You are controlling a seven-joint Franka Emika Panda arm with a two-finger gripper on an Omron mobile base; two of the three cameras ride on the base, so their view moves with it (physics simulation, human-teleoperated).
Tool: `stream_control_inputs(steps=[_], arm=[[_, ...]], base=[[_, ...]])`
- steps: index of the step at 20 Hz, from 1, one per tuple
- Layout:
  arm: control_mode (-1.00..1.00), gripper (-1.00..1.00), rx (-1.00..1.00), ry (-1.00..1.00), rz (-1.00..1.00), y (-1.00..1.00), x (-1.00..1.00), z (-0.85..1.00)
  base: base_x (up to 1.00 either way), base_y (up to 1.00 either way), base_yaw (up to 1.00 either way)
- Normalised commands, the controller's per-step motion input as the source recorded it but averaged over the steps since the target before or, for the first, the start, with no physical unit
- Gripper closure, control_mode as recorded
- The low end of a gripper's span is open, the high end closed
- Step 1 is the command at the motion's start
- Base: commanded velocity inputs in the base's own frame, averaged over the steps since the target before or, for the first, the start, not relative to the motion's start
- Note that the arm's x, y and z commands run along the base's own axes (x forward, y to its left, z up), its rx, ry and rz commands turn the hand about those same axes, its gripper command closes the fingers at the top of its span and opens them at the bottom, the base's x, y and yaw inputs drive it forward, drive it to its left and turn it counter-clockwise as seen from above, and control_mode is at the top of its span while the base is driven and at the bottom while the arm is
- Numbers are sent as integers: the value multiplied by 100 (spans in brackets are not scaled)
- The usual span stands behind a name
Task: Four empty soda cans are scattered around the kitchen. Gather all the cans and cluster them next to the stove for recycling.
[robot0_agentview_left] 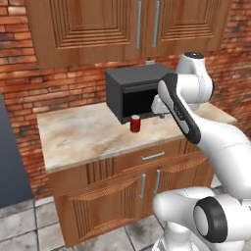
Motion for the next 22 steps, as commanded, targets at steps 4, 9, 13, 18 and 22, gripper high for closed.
stream_control_inputs(steps=[4,9,13,18,22], arm=[[100,-100,0,0,0,0,0,0],[100,-100,0,0,0,0,0,0],[100,-100,0,0,0,0,0,0],[100,-100,0,0,0,0,0,0],[100,-100,0,0,0,0,0,0]], base=[[15,-9,11],[31,-1,16],[42,-36,16],[31,-45,14],[29,-38,14]])
